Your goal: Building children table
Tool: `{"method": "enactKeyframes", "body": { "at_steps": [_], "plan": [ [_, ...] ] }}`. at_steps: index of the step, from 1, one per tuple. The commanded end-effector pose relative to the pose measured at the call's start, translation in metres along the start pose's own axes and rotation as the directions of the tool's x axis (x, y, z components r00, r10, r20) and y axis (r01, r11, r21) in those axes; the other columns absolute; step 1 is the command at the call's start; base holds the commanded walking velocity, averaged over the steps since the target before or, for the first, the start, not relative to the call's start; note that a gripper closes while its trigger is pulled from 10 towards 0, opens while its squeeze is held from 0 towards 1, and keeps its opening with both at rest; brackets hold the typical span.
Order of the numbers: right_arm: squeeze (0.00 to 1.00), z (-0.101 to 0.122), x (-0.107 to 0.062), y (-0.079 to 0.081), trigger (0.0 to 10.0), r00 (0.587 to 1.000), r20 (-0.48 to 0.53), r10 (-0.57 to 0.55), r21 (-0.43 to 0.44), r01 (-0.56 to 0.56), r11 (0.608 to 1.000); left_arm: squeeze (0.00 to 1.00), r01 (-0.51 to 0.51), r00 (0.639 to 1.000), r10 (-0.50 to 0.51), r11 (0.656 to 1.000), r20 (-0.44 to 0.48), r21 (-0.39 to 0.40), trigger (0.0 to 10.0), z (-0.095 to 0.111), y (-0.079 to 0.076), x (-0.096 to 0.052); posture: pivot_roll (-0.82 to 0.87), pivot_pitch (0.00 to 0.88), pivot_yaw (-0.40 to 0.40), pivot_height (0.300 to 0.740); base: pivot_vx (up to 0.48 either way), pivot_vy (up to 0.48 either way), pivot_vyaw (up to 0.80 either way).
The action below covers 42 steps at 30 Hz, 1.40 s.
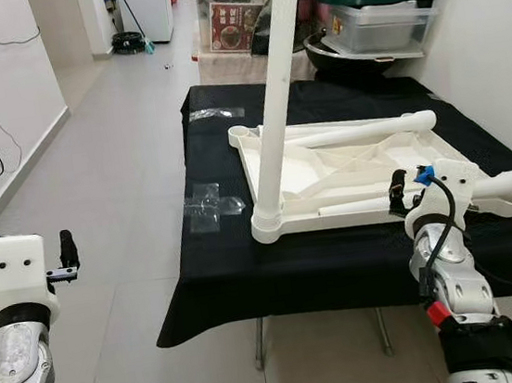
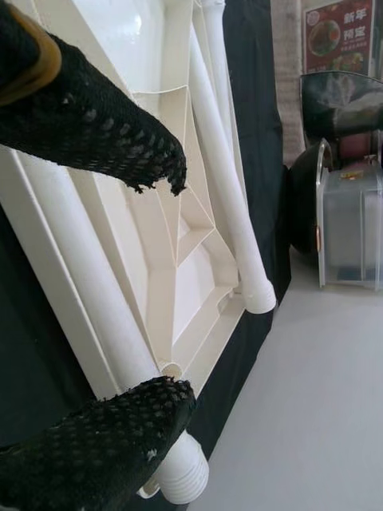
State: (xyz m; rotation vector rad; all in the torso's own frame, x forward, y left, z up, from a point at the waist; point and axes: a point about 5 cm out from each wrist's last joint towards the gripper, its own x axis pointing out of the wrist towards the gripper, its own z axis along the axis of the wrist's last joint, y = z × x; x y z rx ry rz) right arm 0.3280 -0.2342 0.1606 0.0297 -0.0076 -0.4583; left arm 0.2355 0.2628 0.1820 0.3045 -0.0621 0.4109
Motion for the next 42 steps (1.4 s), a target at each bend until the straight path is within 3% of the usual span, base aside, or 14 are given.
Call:
{"method": "enactKeyframes", "body": {
  "at_steps": [1, 11, 32, 37, 38, 40, 41, 42],
  "plan": [
    [0.00, -0.002, -0.001, 0.000, 10.0, 1.000, -0.010, -0.001, -0.002, 0.001, 1.000, 0.00, 0.024, 1.000, -0.024, 1.000, -0.016, -0.005, 10.0, -0.005, -0.004, 0.001, 0.12, 0.018, -0.115, 0.740, 0.000, 0.000, 0.00],
    [0.00, -0.003, -0.002, 0.000, 10.0, 1.000, -0.012, 0.001, -0.003, -0.001, 1.000, 0.00, 0.026, 0.999, -0.026, 1.000, -0.020, -0.006, 10.0, -0.006, -0.005, 0.001, 0.12, 0.015, -0.115, 0.740, 0.321, 0.000, 0.00],
    [0.00, 0.000, -0.001, 0.000, 10.0, 1.000, -0.002, 0.005, -0.002, -0.005, 1.000, 0.00, 0.017, 0.999, -0.018, 1.000, -0.033, -0.017, 10.0, -0.008, -0.005, -0.001, 0.12, 0.004, -0.115, 0.740, 0.000, 0.000, 0.00],
    [0.00, -0.002, 0.003, 0.005, 10.0, 0.987, -0.028, 0.159, 0.068, -0.157, 0.985, 0.00, 0.056, 0.997, -0.058, 0.998, -0.060, -0.026, 10.0, -0.014, -0.013, -0.006, 0.12, 0.003, -0.116, 0.740, 0.000, 0.000, 0.00],
    [0.00, -0.001, 0.006, 0.006, 10.0, 0.953, -0.040, 0.299, 0.077, -0.296, 0.952, 0.00, 0.090, 0.993, -0.093, 0.995, -0.077, -0.041, 10.0, -0.018, -0.018, -0.011, 0.12, 0.012, -0.116, 0.740, 0.000, 0.000, 0.00],
    [0.00, -0.001, 0.006, 0.006, 10.0, 0.953, -0.040, 0.299, 0.077, -0.296, 0.952, 0.00, 0.090, 0.993, -0.093, 0.995, -0.077, -0.041, 10.0, -0.018, -0.018, -0.011, 0.12, 0.012, -0.116, 0.740, 0.000, 0.000, 0.00],
    [0.00, 0.000, 0.008, 0.006, 10.0, 0.899, -0.066, 0.434, 0.064, -0.430, 0.901, 0.00, 0.140, 0.984, -0.147, 0.987, -0.100, -0.074, 10.0, -0.023, -0.026, -0.017, 0.11, 0.014, -0.114, 0.740, 0.000, 0.000, 0.00],
    [0.00, 0.000, 0.008, 0.006, 10.0, 0.899, -0.066, 0.434, 0.064, -0.430, 0.901, 0.00, 0.140, 0.984, -0.147, 0.987, -0.100, -0.074, 10.0, -0.023, -0.026, -0.017, 0.11, 0.014, -0.114, 0.740, 0.000, 0.000, 0.00]
  ]
}}
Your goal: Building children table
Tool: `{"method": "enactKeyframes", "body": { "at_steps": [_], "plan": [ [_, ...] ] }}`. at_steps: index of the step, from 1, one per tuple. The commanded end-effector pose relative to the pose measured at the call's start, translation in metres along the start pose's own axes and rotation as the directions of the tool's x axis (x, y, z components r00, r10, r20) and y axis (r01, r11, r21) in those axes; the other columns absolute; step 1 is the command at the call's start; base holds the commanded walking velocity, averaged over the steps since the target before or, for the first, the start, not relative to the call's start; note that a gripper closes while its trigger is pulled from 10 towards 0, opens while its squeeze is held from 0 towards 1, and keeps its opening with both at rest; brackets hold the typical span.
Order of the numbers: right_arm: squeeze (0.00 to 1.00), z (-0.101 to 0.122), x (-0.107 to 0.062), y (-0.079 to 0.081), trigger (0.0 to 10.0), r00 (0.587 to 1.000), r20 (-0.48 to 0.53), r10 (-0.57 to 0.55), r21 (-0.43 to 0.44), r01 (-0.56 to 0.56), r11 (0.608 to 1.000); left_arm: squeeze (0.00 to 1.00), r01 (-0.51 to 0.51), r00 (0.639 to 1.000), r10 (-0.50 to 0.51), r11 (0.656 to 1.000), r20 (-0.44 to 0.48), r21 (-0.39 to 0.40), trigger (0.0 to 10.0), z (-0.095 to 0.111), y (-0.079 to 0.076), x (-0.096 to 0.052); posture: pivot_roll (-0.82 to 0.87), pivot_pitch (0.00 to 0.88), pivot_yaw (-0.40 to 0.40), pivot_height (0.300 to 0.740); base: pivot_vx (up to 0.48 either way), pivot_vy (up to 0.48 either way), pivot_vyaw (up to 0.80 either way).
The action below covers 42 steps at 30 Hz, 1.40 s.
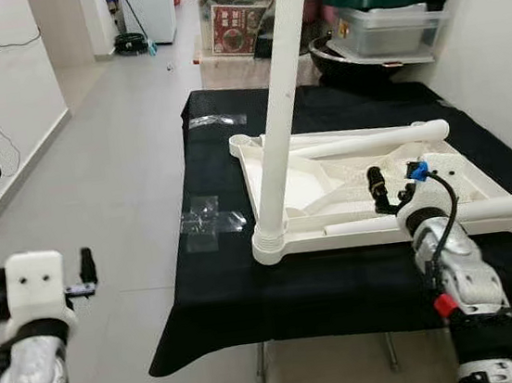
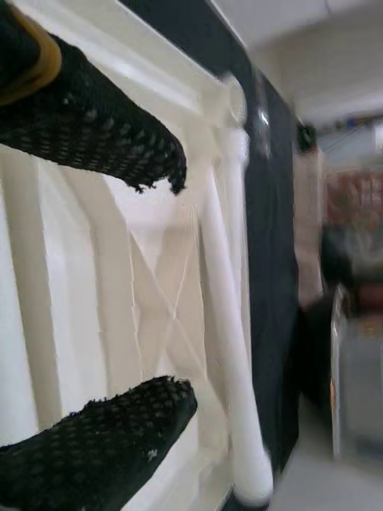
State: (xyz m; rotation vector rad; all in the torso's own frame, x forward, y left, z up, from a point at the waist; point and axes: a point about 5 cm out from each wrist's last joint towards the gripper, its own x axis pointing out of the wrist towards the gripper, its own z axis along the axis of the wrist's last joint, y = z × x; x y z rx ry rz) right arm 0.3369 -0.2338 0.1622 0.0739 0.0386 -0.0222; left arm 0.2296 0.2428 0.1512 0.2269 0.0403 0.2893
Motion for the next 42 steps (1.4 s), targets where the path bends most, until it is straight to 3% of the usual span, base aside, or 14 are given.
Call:
{"method": "enactKeyframes", "body": {
  "at_steps": [1, 4, 6, 9, 10, 11, 13, 14, 16, 17, 18, 19, 21, 42],
  "plan": [
    [0.00, 0.000, 0.001, 0.000, 10.0, 0.986, -0.056, 0.154, 0.004, -0.154, 0.988, 0.00, 0.114, 0.993, -0.116, 0.992, -0.031, -0.053, 10.0, -0.006, -0.017, -0.008, 0.11, 0.025, -0.113, 0.740, 0.000, 0.000, 0.00],
    [0.00, 0.006, -0.004, 0.000, 10.0, 0.912, -0.112, 0.395, -0.023, -0.400, 0.916, 0.00, 0.339, 0.938, -0.345, 0.932, -0.023, -0.131, 10.0, -0.011, -0.048, -0.031, 0.11, 0.045, -0.116, 0.740, 0.000, 0.000, 0.00],
    [0.00, 0.006, -0.004, 0.000, 10.0, 0.912, -0.112, 0.395, -0.023, -0.400, 0.916, 0.00, 0.339, 0.938, -0.345, 0.932, -0.023, -0.131, 10.0, -0.011, -0.048, -0.031, 0.11, 0.045, -0.116, 0.740, 0.000, 0.000, 0.00],
    [0.02, 0.010, -0.010, 0.005, 10.0, 0.830, -0.139, 0.540, -0.014, -0.546, 0.837, 0.00, 0.449, 0.890, -0.455, 0.879, -0.003, -0.162, 10.0, -0.007, -0.064, -0.049, 0.12, 0.066, -0.118, 0.740, 0.000, 0.000, 0.00],
    [1.00, 0.012, -0.011, 0.008, 10.0, 0.795, -0.137, 0.591, 0.008, -0.596, 0.803, 0.00, 0.484, 0.870, -0.492, 0.857, -0.004, -0.179, 10.0, -0.007, -0.070, -0.057, 0.12, 0.077, -0.119, 0.740, 0.000, 0.000, 0.00],
    [1.00, 0.012, -0.011, 0.008, 10.0, 0.795, -0.137, 0.591, 0.008, -0.596, 0.803, 0.00, 0.484, 0.870, -0.492, 0.857, -0.004, -0.179, 10.0, -0.007, -0.070, -0.057, 0.12, 0.077, -0.119, 0.740, 0.000, 0.000, 0.00],
    [1.00, 0.016, -0.013, 0.013, 10.0, 0.729, -0.130, 0.672, 0.027, -0.675, 0.738, 0.00, 0.530, 0.841, -0.541, 0.826, -0.006, -0.194, 10.0, -0.007, -0.078, -0.068, 0.12, 0.090, -0.118, 0.740, 0.000, 0.000, 0.00],
    [1.00, 0.016, -0.013, 0.013, 10.0, 0.729, -0.130, 0.672, 0.027, -0.675, 0.738, 0.00, 0.530, 0.841, -0.541, 0.826, -0.006, -0.194, 10.0, -0.007, -0.078, -0.068, 0.12, 0.090, -0.118, 0.740, 0.000, 0.000, 0.00],
    [1.00, 0.020, -0.011, 0.023, 10.0, 0.671, -0.125, 0.730, 0.005, -0.736, 0.677, 0.00, 0.581, 0.801, -0.598, 0.777, 0.002, -0.243, 10.0, -0.005, -0.087, -0.080, 0.12, 0.097, -0.121, 0.740, 0.000, 0.000, 0.00],
    [1.00, 0.020, -0.011, 0.023, 10.0, 0.671, -0.125, 0.730, 0.005, -0.736, 0.677, 0.00, 0.581, 0.801, -0.598, 0.777, 0.002, -0.243, 10.0, -0.005, -0.087, -0.080, 0.12, 0.097, -0.121, 0.740, 0.000, 0.000, 0.00],
    [0.90, 0.021, -0.010, 0.028, 10.0, 0.645, -0.120, 0.754, 0.010, -0.759, 0.651, 0.00, 0.607, 0.779, -0.627, 0.752, 0.007, -0.258, 10.0, -0.003, -0.092, -0.085, 0.12, 0.104, -0.121, 0.740, 0.000, 0.000, 0.00],
    [0.00, 0.023, -0.010, 0.033, 10.0, 0.607, -0.117, 0.786, 0.021, -0.790, 0.613, 0.00, 0.636, 0.752, -0.659, 0.722, 0.009, -0.273, 10.0, -0.003, -0.096, -0.091, 0.13, 0.112, -0.121, 0.740, 0.000, 0.000, 0.00],
    [0.00, 0.026, -0.009, 0.044, 10.0, 0.554, -0.108, 0.826, 0.021, -0.829, 0.559, 0.00, 0.676, 0.716, -0.698, 0.690, 0.010, -0.259, 10.0, -0.001, -0.101, -0.100, 0.13, 0.121, -0.122, 0.740, 0.000, 0.000, 0.00],
    [0.00, 0.048, 0.009, 0.094, 10.0, 0.493, 0.021, 0.870, -0.024, -0.870, 0.493, 0.00, 0.712, 0.684, -0.730, 0.666, 0.005, -0.222, 10.0, 0.005, -0.102, -0.109, 0.13, 0.166, -0.116, 0.740, 0.000, 0.000, 0.00]
  ]
}}
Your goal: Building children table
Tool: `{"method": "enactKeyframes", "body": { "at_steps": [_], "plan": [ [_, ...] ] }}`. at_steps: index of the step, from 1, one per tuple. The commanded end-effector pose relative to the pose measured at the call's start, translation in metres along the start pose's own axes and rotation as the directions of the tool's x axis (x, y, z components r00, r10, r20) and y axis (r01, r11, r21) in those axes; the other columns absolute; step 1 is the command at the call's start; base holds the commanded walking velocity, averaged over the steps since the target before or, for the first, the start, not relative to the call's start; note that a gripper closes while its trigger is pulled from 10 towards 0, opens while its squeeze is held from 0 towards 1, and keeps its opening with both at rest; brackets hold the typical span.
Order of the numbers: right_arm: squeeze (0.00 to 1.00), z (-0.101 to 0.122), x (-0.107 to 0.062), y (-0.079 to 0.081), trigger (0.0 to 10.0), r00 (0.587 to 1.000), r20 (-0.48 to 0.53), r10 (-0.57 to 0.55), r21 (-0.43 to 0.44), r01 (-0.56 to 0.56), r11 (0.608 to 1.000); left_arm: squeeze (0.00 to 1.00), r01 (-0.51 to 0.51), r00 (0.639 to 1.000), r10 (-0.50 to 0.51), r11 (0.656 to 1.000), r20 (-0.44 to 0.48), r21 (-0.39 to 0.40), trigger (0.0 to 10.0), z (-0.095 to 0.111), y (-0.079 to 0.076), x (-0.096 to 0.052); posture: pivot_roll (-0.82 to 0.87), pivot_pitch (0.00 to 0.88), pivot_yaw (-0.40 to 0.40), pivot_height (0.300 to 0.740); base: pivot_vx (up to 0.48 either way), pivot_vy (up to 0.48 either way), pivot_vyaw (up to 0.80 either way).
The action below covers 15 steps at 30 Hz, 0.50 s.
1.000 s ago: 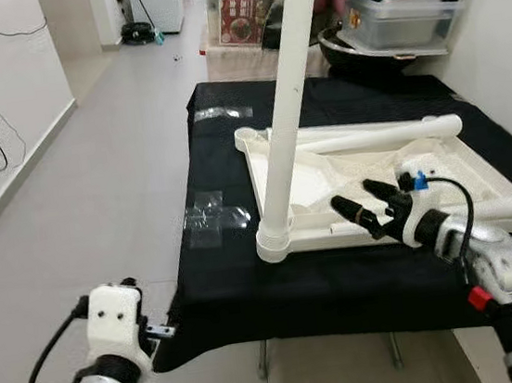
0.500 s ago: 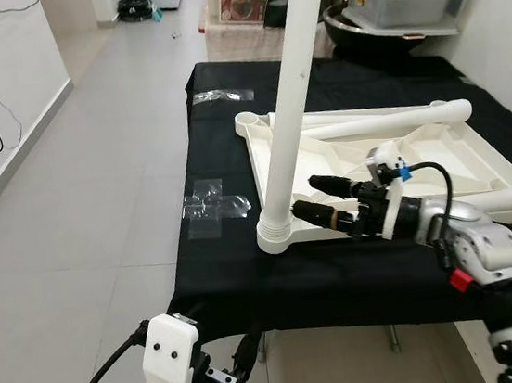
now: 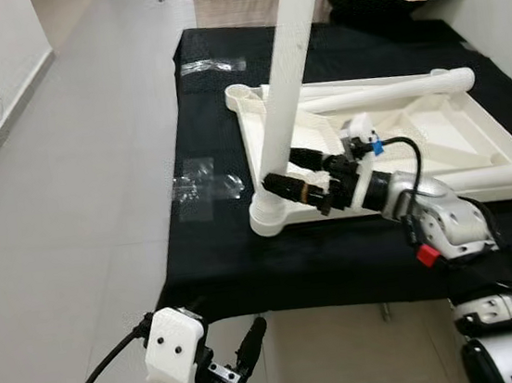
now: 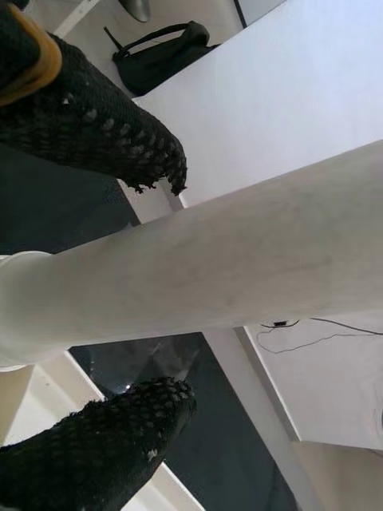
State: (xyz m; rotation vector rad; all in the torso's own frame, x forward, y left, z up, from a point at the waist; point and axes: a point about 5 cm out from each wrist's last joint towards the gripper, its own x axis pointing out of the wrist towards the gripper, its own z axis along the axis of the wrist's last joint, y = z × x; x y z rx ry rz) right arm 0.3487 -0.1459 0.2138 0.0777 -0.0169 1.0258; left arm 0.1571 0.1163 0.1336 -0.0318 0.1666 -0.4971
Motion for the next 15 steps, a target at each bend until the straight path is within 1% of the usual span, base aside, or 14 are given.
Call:
{"method": "enactKeyframes", "body": {
  "at_steps": [1, 3, 4, 8, 12, 15],
  "plan": [
    [0.00, 0.003, 0.007, 0.003, 10.0, 1.000, 0.018, 0.013, -0.013, -0.013, 1.000, 0.00, 0.009, 1.000, -0.009, 1.000, -0.016, 0.000, 10.0, -0.001, -0.003, -0.002, 0.13, 0.167, -0.116, 0.740, 0.000, 0.000, 0.00],
    [0.00, 0.004, 0.015, 0.005, 10.0, 1.000, 0.023, 0.020, -0.013, -0.020, 1.000, 0.00, 0.009, 1.000, -0.009, 1.000, -0.017, -0.003, 10.0, -0.001, -0.003, -0.002, 0.13, 0.175, -0.116, 0.740, 0.000, 0.000, 0.00],
    [0.00, 0.004, 0.015, 0.005, 10.0, 1.000, 0.023, 0.020, -0.013, -0.020, 1.000, 0.00, 0.009, 1.000, -0.009, 1.000, -0.017, -0.003, 10.0, -0.001, -0.003, -0.002, 0.13, 0.175, -0.116, 0.740, 0.000, 0.000, 0.00],
    [0.00, 0.005, 0.025, 0.009, 10.0, 0.999, 0.033, 0.043, -0.015, -0.042, 0.999, 0.00, 0.009, 1.000, -0.009, 1.000, -0.017, -0.004, 10.0, -0.001, -0.003, -0.002, 0.13, 0.181, -0.117, 0.740, 0.000, 0.000, 0.00],
    [0.00, 0.005, 0.028, 0.010, 10.0, 0.998, 0.036, 0.051, -0.018, -0.051, 0.999, 0.00, 0.009, 1.000, -0.009, 1.000, -0.019, -0.004, 10.0, -0.001, -0.003, -0.001, 0.13, 0.176, -0.119, 0.740, 0.000, 0.000, 0.00],
    [0.00, 0.013, 0.041, 0.009, 10.0, 0.997, 0.074, 0.039, -0.023, -0.037, 0.999, 0.00, 0.007, 1.000, -0.007, 1.000, -0.021, -0.006, 10.0, -0.001, -0.004, -0.001, 0.13, 0.186, -0.123, 0.740, 0.000, 0.000, 0.00]
  ]
}}
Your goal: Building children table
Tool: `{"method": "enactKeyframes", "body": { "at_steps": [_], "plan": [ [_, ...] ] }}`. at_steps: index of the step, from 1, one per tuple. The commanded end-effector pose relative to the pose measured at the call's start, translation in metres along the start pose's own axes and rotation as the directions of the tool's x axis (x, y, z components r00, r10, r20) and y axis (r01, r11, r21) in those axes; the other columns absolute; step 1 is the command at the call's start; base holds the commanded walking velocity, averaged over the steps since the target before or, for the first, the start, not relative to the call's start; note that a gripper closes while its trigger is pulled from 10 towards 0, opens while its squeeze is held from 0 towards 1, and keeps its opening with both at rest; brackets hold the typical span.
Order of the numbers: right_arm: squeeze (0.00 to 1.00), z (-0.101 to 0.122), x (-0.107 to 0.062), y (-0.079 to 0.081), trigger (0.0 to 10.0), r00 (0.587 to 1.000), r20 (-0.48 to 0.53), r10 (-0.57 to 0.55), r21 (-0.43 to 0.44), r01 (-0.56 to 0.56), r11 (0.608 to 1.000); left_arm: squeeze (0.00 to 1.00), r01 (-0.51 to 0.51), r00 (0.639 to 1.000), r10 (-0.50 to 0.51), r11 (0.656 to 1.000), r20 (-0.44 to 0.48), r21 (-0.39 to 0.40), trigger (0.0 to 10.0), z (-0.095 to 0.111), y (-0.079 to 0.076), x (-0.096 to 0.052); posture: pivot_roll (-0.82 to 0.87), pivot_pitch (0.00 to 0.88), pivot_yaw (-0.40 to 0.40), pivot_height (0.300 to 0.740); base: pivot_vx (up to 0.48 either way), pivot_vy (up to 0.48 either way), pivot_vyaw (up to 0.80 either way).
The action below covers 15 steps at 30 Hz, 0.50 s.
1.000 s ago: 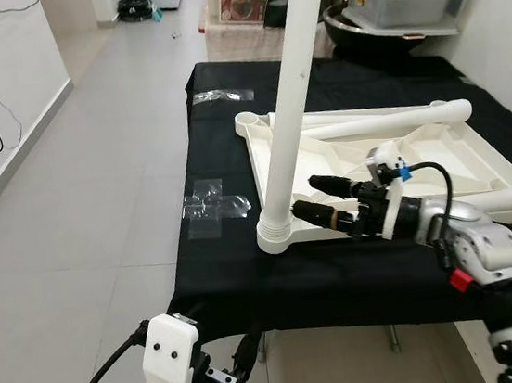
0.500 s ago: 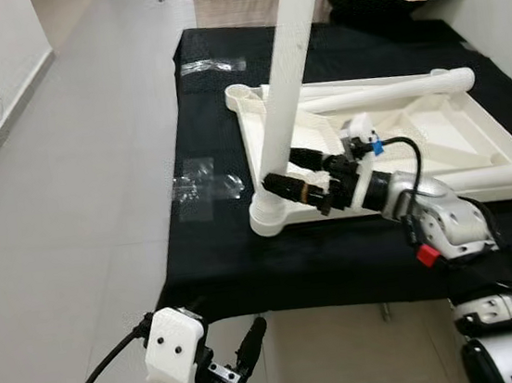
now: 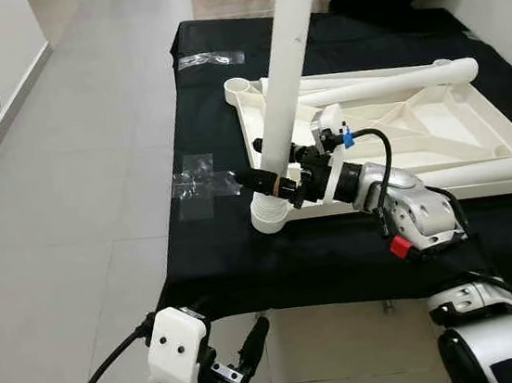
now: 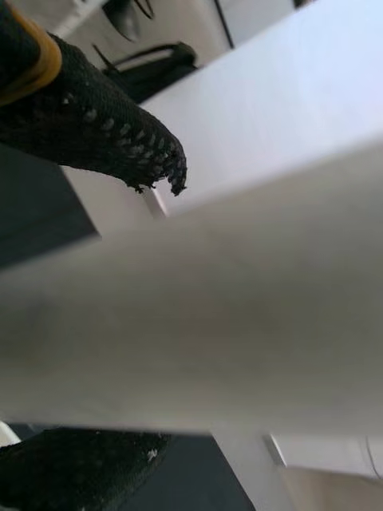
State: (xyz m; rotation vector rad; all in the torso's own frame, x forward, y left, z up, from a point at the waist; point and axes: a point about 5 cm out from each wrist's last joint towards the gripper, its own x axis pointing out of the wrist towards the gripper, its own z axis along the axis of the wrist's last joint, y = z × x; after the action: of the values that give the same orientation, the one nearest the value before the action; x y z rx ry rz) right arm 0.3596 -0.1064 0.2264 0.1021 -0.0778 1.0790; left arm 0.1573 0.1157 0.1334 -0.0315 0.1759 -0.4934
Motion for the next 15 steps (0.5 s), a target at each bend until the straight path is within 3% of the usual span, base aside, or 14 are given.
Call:
{"method": "enactKeyframes", "body": {
  "at_steps": [1, 15],
  "plan": [
    [0.00, 0.0031, 0.0011, -0.0024, 10.0, 1.000, 0.014, -0.017, -0.016, 0.017, 1.000, 0.00, 0.011, 1.000, -0.011, 1.000, -0.012, -0.003, 10.0, -0.0006, -0.0033, -0.0011, 0.13, 0.186, -0.123, 0.740, 0.000, 0.000, 0.00],
    [0.00, 0.0073, 0.0098, -0.0050, 10.0, 0.996, 0.063, -0.056, -0.038, 0.058, 0.998, 0.00, 0.025, 1.000, -0.026, 1.000, -0.014, -0.017, 10.0, -0.0017, -0.0061, 0.0010, 0.13, 0.184, -0.131, 0.740, 0.000, 0.000, 0.00]
  ]
}}
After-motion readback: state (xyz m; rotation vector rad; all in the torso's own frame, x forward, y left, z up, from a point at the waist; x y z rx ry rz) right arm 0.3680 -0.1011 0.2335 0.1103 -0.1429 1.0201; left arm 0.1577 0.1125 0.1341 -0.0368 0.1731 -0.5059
